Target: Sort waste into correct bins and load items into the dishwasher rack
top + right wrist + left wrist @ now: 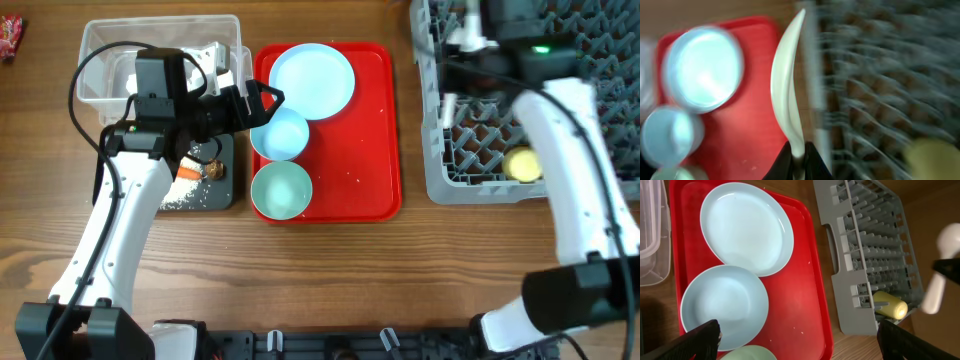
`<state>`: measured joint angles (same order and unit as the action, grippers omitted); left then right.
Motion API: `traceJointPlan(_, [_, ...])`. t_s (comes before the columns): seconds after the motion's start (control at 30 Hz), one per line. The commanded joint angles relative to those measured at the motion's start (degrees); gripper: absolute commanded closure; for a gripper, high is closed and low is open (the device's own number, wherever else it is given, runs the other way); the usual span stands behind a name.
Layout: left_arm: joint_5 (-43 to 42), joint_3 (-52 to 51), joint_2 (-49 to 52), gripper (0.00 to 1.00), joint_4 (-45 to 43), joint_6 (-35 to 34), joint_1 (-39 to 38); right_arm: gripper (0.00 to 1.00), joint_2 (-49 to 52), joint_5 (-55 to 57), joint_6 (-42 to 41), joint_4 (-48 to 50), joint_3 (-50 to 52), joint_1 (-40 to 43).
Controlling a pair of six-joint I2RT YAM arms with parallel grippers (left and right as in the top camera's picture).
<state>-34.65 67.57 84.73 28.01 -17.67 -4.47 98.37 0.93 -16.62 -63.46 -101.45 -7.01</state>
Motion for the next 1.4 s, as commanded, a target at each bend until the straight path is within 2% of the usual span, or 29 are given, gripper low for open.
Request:
traceJointPlan(0.0, [-1.1, 0.7, -0.3, 0.0, -0.1, 0.5, 0.1, 0.96, 0.3, 7.2, -12.6, -2.4, -0.1, 7.4])
traceJointPlan(0.17, [-0.2, 0.7, -0.3, 0.0, -0.1, 0.6, 0.1, 0.96, 0.4, 8.9, -20.6, -3.0, 2.1, 17.8])
traceJointPlan(0.23, [-0.2, 0.7, -0.3, 0.0, -0.1, 0.6, 0.1, 0.96, 0.4, 11.2, -26.4, -4.5, 3.5, 23.6])
traceJointPlan(0.33, [-0.2, 0.7, -0.3, 0.0, -0.1, 0.6, 0.1, 0.96, 0.4, 11.3, -30.5, -5.0, 5.1, 28.0])
traceJointPlan(0.5, [-0.2, 0.7, -0.3, 0.0, -0.1, 0.6, 0.1, 0.96, 0.4, 11.3, -42.4, -3.2, 11.7, 36.0])
traceJointPlan(0.77, [-0.2, 0.7, -0.3, 0.0, -0.1, 0.6, 0.1, 0.94, 0.4, 11.6, -43.5, 7.5, 21.1, 39.0])
traceJointPlan(0.8, [-0.2, 0.7, -0.3, 0.0, -0.1, 0.6, 0.1, 0.9, 0.4, 11.6, -43.5, 8.2, 21.3, 39.0])
traceJointPlan(0.83, [-0.2, 0.7, -0.3, 0.0, -0.1, 0.6, 0.1, 0.82, 0.5, 11.6, -43.5, 9.0, 21.3, 38.9])
traceJointPlan(0.93, [-0.2, 0.7, -0.3, 0.0, -0.1, 0.6, 0.1, 0.66, 0.5, 11.6, -43.4, 10.4, 21.3, 39.0])
traceJointPlan(0.97, [-0.2, 0.7, -0.3, 0.0, -0.1, 0.5, 0.1, 0.48, 0.5, 11.6, -43.4, 10.6, 21.3, 39.0])
traceJointPlan(1.03, [-0.2, 0.7, -0.3, 0.0, -0.1, 0.5, 0.1, 0.38, 0.5, 11.5, -43.4, 10.8, 21.3, 38.9])
traceJointPlan(1.07, [-0.2, 0.7, -0.3, 0.0, -0.1, 0.5, 0.1, 0.27, 0.5, 11.5, -43.3, 10.7, 21.3, 38.9])
traceJointPlan(1.1, [-0.2, 0.7, -0.3, 0.0, -0.1, 0.6, 0.1, 0.05, 0.5, 11.0, -43.2, 10.4, 21.3, 38.9])
traceJointPlan(1.13, [-0.2, 0.7, -0.3, 0.0, -0.1, 0.6, 0.1, 0.0, 0.5, 10.4, -42.2, 10.3, 21.3, 38.9])
traceJointPlan(1.3, [-0.2, 0.7, -0.3, 0.0, -0.4, 0.6, 0.1, 0.0, 0.0, -2.5, -28.1, 10.8, 19.7, 38.9])
traceJointPlan(1.37, [-0.2, 0.7, -0.3, 0.0, -0.8, 0.6, 0.2, 0.0, -0.7, -10.6, -20.0, 10.8, 17.4, 38.8])
